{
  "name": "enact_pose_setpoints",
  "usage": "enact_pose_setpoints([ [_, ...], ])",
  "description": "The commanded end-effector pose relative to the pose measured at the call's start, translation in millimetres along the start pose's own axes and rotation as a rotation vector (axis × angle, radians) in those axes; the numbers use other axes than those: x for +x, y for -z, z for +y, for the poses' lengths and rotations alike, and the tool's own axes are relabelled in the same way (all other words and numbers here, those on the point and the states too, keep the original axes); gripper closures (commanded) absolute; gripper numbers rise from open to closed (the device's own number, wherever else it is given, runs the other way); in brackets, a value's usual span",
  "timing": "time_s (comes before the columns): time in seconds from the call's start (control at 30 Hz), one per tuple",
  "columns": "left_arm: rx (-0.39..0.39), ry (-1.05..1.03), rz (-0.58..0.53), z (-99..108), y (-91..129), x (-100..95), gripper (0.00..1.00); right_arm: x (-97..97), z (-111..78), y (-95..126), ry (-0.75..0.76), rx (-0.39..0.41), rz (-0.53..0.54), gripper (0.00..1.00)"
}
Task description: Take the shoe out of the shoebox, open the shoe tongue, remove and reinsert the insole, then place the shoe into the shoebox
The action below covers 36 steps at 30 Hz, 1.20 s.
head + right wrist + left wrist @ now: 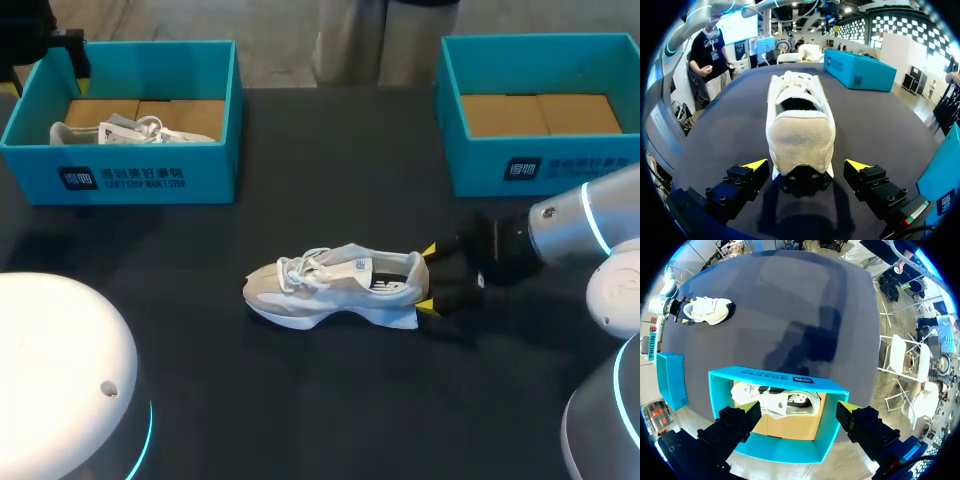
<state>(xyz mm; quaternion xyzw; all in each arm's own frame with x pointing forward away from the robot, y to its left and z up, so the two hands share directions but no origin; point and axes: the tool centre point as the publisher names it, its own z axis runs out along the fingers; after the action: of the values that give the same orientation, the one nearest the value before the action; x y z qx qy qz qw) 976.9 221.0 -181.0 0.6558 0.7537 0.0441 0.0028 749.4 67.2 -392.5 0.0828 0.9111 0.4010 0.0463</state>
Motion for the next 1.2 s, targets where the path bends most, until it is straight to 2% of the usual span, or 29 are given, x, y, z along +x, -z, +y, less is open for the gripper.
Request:
enact_pose_setpoints([
  [0.03, 0.000, 0.000, 0.002, 0.0, 0.3, -0.1, 0.00, -1.6, -2.4, -1.2, -0.004, 0.006, -0.013, 0.00],
  [0.53, 0.000, 0.000, 0.002, 0.0, 0.3, -0.1, 0.00, -7.2, -9.5, 4.1, 0.017, 0.020, -0.003, 0.00],
  [0.8, 0.000, 0.000, 0.002, 0.0, 0.3, -0.1, 0.00, -0.9, -12.4, -9.9, 0.000, 0.030, 0.006, 0.00],
  [1.2, 0.000, 0.000, 0.002, 0.0, 0.3, -0.1, 0.00, 4.1, -2.2, -30.5, -0.015, 0.022, 0.013, 0.00],
])
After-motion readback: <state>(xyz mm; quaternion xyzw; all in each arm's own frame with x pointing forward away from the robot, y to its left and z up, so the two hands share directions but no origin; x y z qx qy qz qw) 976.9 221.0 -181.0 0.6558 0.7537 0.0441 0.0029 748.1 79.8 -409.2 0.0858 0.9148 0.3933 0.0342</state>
